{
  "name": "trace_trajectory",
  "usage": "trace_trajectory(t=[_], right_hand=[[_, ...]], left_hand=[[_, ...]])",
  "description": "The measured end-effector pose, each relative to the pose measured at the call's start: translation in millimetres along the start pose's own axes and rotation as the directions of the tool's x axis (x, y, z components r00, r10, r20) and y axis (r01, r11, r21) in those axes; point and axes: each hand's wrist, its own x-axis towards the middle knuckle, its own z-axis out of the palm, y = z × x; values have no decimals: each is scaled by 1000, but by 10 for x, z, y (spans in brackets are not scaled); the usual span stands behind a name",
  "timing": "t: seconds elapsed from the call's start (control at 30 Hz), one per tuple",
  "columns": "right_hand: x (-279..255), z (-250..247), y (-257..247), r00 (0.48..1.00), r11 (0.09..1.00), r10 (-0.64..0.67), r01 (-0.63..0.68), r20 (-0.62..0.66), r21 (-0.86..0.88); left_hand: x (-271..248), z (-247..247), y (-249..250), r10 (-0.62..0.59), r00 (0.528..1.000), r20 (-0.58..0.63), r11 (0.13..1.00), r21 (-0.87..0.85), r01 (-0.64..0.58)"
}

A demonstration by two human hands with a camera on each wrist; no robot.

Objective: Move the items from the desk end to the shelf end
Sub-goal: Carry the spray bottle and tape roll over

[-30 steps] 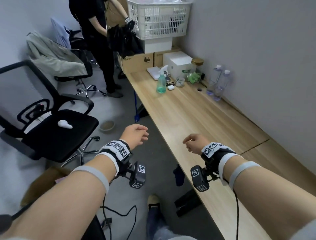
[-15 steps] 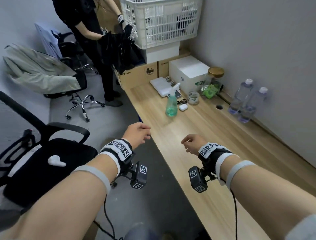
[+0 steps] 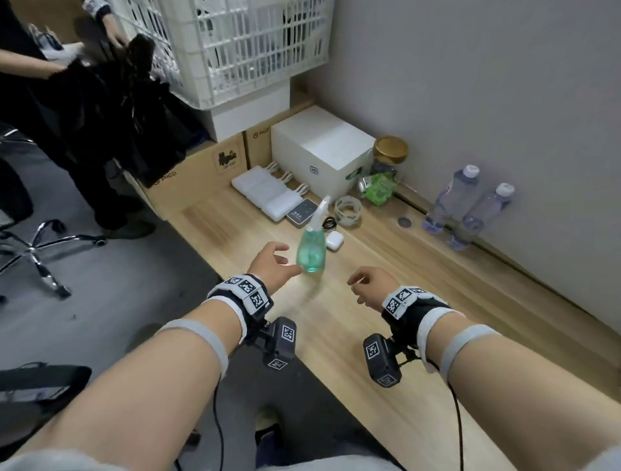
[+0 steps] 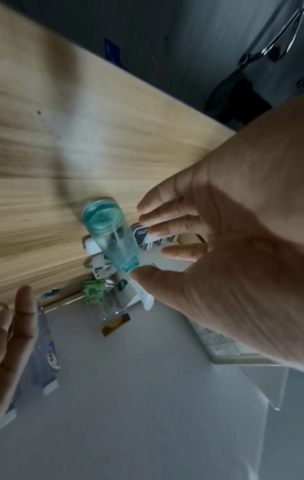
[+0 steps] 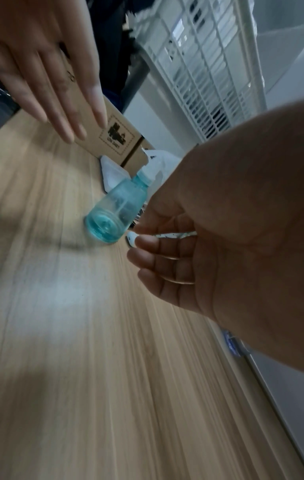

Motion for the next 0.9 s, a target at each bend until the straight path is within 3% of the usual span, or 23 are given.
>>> trace_trajectory(t=[0.17,0.37,0.53,0.77,0.9], right_hand=[[243,28,139,994,993,110,-110,-13,46],[758,-78,327,979,978,198,-193,-52,76],[1473,-131,305,990,988,134,-136,-36,-76],[2369,-227,-44,974,966,-70,12,-217,-257],[2766,-228,-177,987,899,-116,56,-114,-434]], left_hand=[[545,157,58,-8,996,88,989,151,-6],[1141,410,67,9,992,127,976,213,-36],[1484,496,22,4,988,155,975,220,-38],[1653,440,-142,1,985,175,986,164,-31],[1771,371,-215,-10,974,228,992,124,-19]])
